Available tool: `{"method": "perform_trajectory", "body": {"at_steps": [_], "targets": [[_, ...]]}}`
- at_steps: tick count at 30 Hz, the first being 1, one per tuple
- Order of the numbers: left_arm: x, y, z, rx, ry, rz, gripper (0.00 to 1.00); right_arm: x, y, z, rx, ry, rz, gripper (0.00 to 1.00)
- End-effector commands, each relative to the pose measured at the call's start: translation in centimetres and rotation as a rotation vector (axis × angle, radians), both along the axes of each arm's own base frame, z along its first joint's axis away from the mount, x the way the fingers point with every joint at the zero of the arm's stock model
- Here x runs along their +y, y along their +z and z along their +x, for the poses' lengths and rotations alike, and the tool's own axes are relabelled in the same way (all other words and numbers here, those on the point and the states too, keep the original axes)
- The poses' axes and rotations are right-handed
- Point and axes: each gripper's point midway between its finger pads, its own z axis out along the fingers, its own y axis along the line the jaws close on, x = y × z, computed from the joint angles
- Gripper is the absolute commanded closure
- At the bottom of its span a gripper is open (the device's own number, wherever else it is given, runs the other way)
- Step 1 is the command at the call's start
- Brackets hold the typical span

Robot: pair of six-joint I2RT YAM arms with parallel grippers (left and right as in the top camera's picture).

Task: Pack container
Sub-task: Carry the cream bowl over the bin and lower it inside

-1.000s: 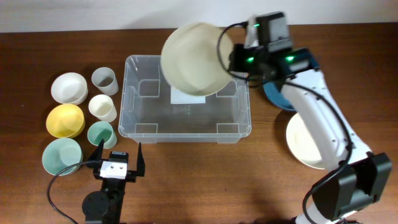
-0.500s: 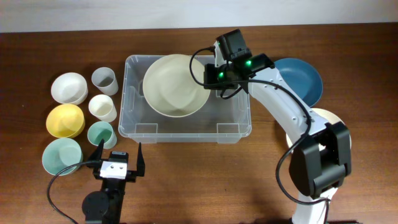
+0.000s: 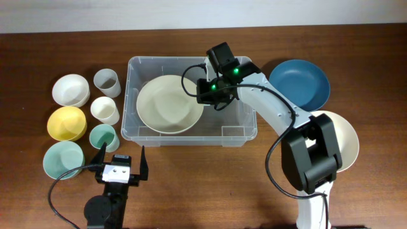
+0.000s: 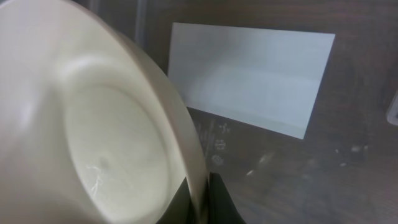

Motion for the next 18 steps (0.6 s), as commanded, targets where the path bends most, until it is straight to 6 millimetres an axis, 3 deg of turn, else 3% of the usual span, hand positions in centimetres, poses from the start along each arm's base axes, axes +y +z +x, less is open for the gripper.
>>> {"method": "perform_trajectory", "body": {"at_steps": [1, 10, 18], "targets": [[0.0, -0.1, 0.0, 0.000, -0.003, 0.012, 0.01, 0.4, -1.2, 0.1, 0.013, 0.001, -0.006, 0.96], [0.0, -0.1, 0.0, 0.000, -0.003, 0.012, 0.00, 0.5, -4.0, -0.2, 0.064, 0.004, -0.023, 0.96], [0.0, -0.1, 0.0, 0.000, -0.003, 0.012, 0.00, 0.5, -4.4, -0.2, 0.071, 0.005, -0.026, 0.95]]}}
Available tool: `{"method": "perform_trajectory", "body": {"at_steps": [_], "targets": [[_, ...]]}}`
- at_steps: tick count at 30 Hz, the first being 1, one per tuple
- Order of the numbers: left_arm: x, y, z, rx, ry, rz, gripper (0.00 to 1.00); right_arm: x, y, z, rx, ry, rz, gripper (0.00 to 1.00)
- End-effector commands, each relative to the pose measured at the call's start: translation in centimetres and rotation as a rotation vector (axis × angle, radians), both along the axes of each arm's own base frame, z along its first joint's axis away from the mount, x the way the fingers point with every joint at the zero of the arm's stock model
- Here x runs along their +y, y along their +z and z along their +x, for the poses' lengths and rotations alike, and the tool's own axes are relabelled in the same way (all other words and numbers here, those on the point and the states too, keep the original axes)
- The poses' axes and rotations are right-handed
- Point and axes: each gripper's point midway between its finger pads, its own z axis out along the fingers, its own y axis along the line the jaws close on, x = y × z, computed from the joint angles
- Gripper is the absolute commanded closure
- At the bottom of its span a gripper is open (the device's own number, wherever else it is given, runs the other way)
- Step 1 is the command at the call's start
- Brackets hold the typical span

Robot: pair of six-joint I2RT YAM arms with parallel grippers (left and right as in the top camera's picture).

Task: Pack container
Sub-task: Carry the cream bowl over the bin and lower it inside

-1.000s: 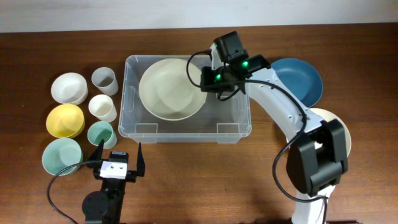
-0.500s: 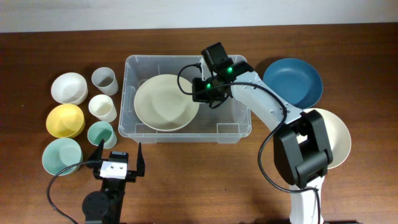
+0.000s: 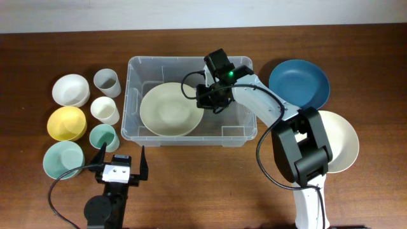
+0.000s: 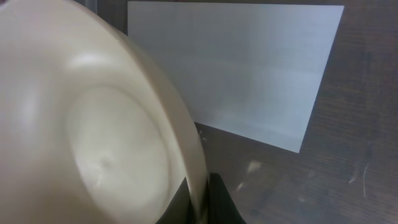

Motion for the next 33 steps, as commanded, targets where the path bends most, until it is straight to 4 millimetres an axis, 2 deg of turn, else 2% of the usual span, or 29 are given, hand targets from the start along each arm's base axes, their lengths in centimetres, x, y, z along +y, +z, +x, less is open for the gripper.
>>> {"method": "perform_trajectory", "body": {"at_steps": [1, 14, 16, 17, 20, 23, 29, 33], "targets": [[0.0, -0.2, 0.0, 0.001, -0.003, 0.012, 0.00, 0.5, -0.4, -0.2, 0.010, 0.004, 0.004, 0.95], [0.0, -0.2, 0.0, 0.001, -0.003, 0.012, 0.00, 0.9, -0.2, -0.3, 0.026, -0.003, 0.031, 0.95], [0.0, -0.2, 0.0, 0.001, -0.003, 0.012, 0.01, 0.9, -0.2, -0.4, 0.026, -0.003, 0.031, 0.87], [0.0, -0.2, 0.0, 0.001, -0.003, 0.012, 0.00, 0.9, -0.2, -0.4, 0.026, -0.003, 0.031, 0.76], [0.0, -0.2, 0.0, 0.001, -0.003, 0.012, 0.01, 0.9, -0.3, -0.4, 0.027, -0.003, 0.030, 0.60], [0.0, -0.2, 0.0, 0.001, -0.003, 0.012, 0.00, 0.9, -0.2, -0.3, 0.023, -0.002, 0.032, 0.54], [0.0, -0.2, 0.0, 0.001, -0.003, 0.012, 0.00, 1.0, -0.1, 0.0, 0.009, 0.002, 0.037, 0.53], [0.0, -0.2, 0.0, 0.001, -0.003, 0.012, 0.00, 1.1, 1.6, 1.2, -0.062, 0.047, 0.040, 0.50]]}}
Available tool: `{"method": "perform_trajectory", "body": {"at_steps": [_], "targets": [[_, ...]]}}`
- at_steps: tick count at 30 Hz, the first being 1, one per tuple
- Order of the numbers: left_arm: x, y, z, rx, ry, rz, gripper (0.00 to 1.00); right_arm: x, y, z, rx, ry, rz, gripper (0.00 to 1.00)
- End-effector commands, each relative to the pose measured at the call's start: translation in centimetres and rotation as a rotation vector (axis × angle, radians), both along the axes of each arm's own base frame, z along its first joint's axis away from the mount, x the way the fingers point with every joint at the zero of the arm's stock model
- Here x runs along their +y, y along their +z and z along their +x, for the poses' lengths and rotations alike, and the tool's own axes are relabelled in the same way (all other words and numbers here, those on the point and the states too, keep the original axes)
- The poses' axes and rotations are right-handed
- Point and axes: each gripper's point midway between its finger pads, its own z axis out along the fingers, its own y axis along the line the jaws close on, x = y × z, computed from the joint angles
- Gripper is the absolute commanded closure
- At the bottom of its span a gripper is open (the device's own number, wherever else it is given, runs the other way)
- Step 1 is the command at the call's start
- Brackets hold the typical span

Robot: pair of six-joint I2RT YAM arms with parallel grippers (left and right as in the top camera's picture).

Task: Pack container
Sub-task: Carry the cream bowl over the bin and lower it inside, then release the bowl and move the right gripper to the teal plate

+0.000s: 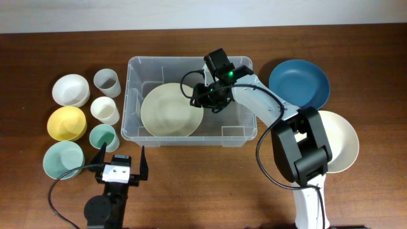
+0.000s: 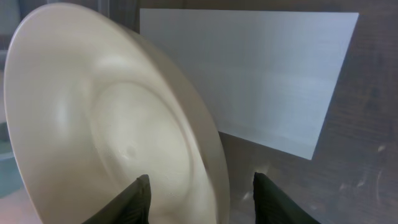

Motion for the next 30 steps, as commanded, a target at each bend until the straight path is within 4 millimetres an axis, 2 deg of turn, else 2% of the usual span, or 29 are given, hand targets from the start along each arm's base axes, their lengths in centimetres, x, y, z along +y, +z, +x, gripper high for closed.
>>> {"method": "perform_trajectory", "body": {"at_steps": [1, 3, 6, 8, 11, 12, 13, 14, 15, 16, 18, 19, 21, 23, 24, 28, 30], "targets": [[0.0, -0.1, 0.0, 0.000, -0.003, 0.012, 0.01, 0.6, 2.0, 1.3, -0.075, 0.052, 0.008, 0.49], [0.0, -0.1, 0.0, 0.000, -0.003, 0.012, 0.00, 0.2, 3.8, 2.1, -0.108, 0.040, -0.003, 0.48], [0.0, -0.1, 0.0, 0.000, -0.003, 0.012, 0.00, -0.3, 8.3, 3.4, -0.219, 0.065, -0.044, 0.43], [0.0, -0.1, 0.0, 0.000, -0.003, 0.012, 0.00, -2.1, 11.2, 4.6, -0.304, 0.043, -0.140, 0.35], [0.0, -0.1, 0.0, 0.000, -0.003, 0.012, 0.00, -8.3, 17.6, 7.1, -0.438, -0.124, -0.366, 0.15], [0.0, -0.1, 0.0, 0.000, -0.003, 0.012, 0.01, -11.0, 20.3, 7.6, -0.478, -0.194, -0.431, 0.12], [0.0, -0.1, 0.0, 0.000, -0.003, 0.012, 0.00, -12.8, 21.9, 7.8, -0.496, -0.238, -0.461, 0.09], [0.0, -0.1, 0.0, 0.000, -0.003, 0.012, 0.01, -16.3, 24.4, 7.9, -0.515, -0.316, -0.503, 0.05], [0.0, -0.1, 0.0, 0.000, -0.003, 0.012, 0.00, -18.1, 25.2, 7.8, -0.517, -0.357, -0.519, 0.01], [0.0, -0.1, 0.0, 0.000, -0.003, 0.012, 0.00, -20.6, 25.9, 7.8, -0.509, -0.406, -0.544, 0.01], [0.0, -0.1, 0.0, 0.000, -0.003, 0.012, 0.01, -25.8, 25.9, 7.5, -0.456, -0.518, -0.581, 0.01], [0.0, -0.1, 0.0, 0.000, -0.003, 0.012, 0.00, -29.6, 25.3, 6.9, -0.390, -0.618, -0.592, 0.01], [0.0, -0.1, 0.0, 0.000, -0.003, 0.012, 0.01, -33.0, 24.0, 6.1, -0.310, -0.707, -0.594, 0.01], [0.0, -0.1, 0.0, 0.000, -0.003, 0.012, 0.00, -37.4, 21.2, 4.9, -0.176, -0.782, -0.542, 0.01], [0.0, -0.1, 0.0, 0.000, -0.003, 0.012, 0.00, -38.1, 20.4, 4.7, -0.146, -0.791, -0.519, 0.01], [0.0, -0.1, 0.0, 0.000, -0.003, 0.012, 0.00, -41.6, 14.3, 3.2, 0.031, -0.797, -0.389, 0.01], [0.0, -0.1, 0.0, 0.000, -0.003, 0.012, 0.01, -42.3, 12.0, 3.1, 0.047, -0.747, -0.373, 0.01]]}}
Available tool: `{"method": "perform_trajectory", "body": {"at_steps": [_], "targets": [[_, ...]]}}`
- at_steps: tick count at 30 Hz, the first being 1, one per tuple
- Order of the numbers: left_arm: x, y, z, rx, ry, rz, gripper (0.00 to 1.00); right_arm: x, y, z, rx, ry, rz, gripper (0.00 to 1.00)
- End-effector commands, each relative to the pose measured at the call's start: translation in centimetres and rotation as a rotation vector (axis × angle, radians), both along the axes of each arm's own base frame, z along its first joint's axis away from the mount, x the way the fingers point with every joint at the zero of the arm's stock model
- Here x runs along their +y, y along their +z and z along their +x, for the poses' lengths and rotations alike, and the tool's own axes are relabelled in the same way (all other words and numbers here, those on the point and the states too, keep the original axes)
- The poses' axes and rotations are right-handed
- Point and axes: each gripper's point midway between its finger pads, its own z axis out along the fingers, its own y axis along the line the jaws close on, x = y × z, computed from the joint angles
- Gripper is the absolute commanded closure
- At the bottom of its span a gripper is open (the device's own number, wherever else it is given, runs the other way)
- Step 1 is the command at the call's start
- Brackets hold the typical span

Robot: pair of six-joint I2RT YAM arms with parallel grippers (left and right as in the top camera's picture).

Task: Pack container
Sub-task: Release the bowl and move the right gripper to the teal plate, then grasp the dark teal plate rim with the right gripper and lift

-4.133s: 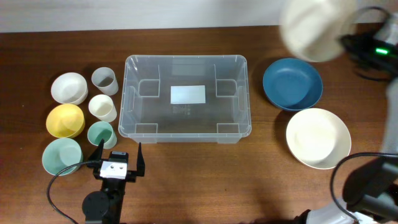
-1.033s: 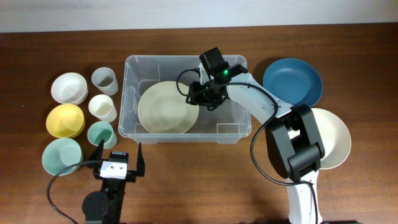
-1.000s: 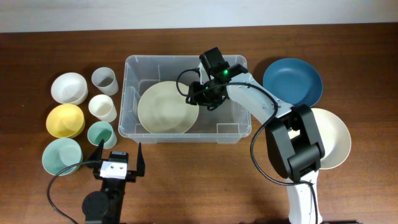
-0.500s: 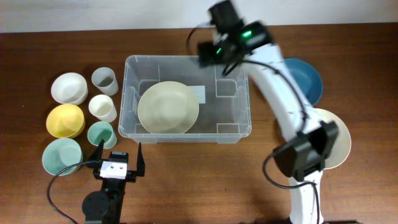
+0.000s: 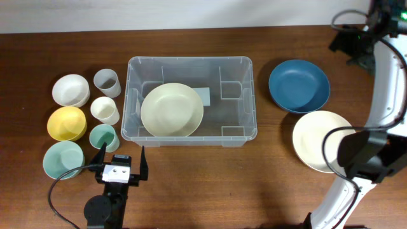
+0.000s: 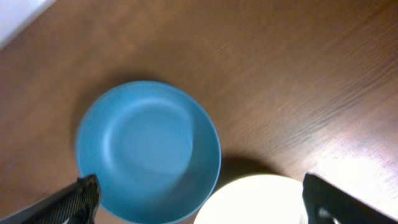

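Observation:
The clear plastic bin (image 5: 191,62) stands mid-table, and a cream plate (image 5: 172,109) lies flat in its left half. A blue plate (image 5: 299,86) (image 6: 149,149) and a second cream plate (image 5: 323,141) (image 6: 261,202) rest on the table to the right of the bin. My right gripper (image 5: 357,49) (image 6: 202,208) hangs high over the far right corner, above both plates, open wide and empty. Near the front edge at the left, my left gripper (image 5: 121,159) stands open with nothing in it.
Left of the bin are a white bowl (image 5: 70,90), a grey cup (image 5: 107,82), a white cup (image 5: 105,109), a yellow bowl (image 5: 66,123), a small teal cup (image 5: 102,137) and a pale green bowl (image 5: 63,158). A white label lies on the bin floor (image 5: 202,97).
My right gripper was open beside the cream plate inside the bin; now it is far to the right, over the blue plate. The plate lies flat in the bin. The left arm is unchanged.
My right gripper was shut on the rim of the cream plate, tilted over the bin. Then the plate sat lower in the bin, still gripped. Then the gripper was open with the plate leaning free. Now the plate rests flat and the arm is out of the bin.

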Motion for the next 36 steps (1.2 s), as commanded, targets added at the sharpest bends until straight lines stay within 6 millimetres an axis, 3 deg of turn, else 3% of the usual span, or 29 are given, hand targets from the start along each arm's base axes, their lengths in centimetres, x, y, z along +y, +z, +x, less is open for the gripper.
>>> {"method": "perform_trajectory", "body": {"at_steps": [1, 2, 7, 18, 29, 30, 33, 36], "targets": [[0.0, -0.1, 0.0, 0.000, -0.003, 0.012, 0.01, 0.6, -4.6, -0.2, 0.054, 0.086, 0.129, 0.01], [0.0, -0.1, 0.0, 0.000, -0.003, 0.012, 0.00, 0.5, -6.3, -0.2, 0.064, 0.124, 0.140, 0.01], [0.0, -0.1, 0.0, 0.000, -0.003, 0.012, 0.00, 0.3, -10.7, -0.7, 0.105, 0.183, 0.137, 0.01], [0.0, -0.1, 0.0, 0.000, -0.003, 0.012, 0.00, 1.0, -17.3, -1.2, 0.100, 0.274, 0.138, 0.01], [0.0, -0.1, 0.0, 0.000, -0.003, 0.012, 0.00, 1.0, -19.8, -0.8, 0.114, 0.277, 0.144, 0.01], [0.0, -0.1, 0.0, 0.000, -0.003, 0.012, 0.00, 1.1, -20.0, -0.8, 0.117, 0.277, 0.146, 0.03], [0.0, -0.1, 0.0, 0.000, -0.003, 0.012, 0.01, 1.0, -20.0, -0.8, 0.115, 0.272, 0.146, 0.24], [0.0, -0.1, 0.0, 0.000, -0.003, 0.012, 0.00, 0.8, -20.0, -0.6, 0.108, 0.267, 0.137, 0.33]]}}
